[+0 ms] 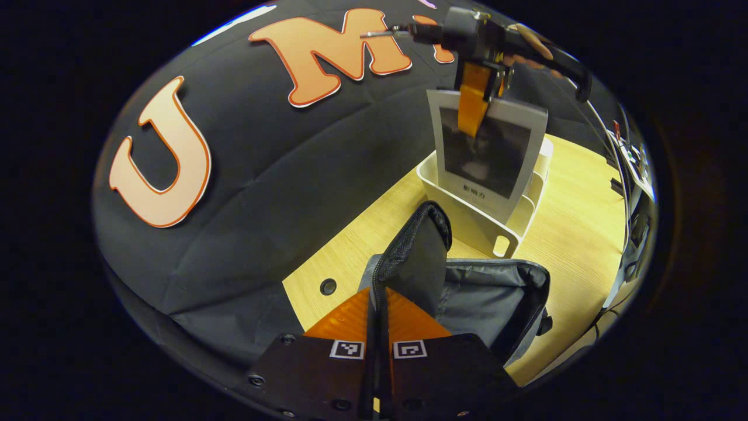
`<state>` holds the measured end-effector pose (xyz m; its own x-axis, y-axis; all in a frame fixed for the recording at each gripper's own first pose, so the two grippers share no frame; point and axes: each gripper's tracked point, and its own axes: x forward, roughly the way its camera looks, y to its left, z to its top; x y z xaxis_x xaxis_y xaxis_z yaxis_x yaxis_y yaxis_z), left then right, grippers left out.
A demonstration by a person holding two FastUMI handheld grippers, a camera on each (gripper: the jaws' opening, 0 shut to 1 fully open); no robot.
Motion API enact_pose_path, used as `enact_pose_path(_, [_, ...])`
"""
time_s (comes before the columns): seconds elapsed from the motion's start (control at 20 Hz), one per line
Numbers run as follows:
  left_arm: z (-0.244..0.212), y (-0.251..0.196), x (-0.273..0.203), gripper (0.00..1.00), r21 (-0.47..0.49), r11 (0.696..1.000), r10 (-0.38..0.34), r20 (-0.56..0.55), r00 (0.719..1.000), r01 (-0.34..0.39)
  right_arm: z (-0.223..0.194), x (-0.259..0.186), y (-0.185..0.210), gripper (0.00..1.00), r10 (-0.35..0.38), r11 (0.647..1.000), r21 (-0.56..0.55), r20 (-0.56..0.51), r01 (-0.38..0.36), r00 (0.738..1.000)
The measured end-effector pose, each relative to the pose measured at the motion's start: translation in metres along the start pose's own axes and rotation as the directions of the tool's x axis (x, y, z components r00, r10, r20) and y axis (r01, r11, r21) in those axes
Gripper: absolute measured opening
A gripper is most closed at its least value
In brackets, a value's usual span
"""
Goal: Open the schoolbag, grab two books from the bookshelf and put them into the schoolbag.
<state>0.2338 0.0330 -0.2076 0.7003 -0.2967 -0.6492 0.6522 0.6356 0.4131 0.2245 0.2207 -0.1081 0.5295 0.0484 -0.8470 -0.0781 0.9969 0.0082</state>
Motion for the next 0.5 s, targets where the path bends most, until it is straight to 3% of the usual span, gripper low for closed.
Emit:
enact_pose_path(0.35, [0.005,0.0,-0.004,0.04,0.037,0.999,0.037,0.012,0.999,-0.037,-0.012,-0.098,-0.009,0.35,0.096,0.993,0.05,0.177,-0.107,0.979])
enact_pose_path(0.5, [0.004,-0.003,-0.004,0.04,0.045,0.999,0.029,0.012,1.0,-0.03,-0.046,-0.121,-0.004,0.35,0.191,0.965,0.135,0.227,-0.225,0.955])
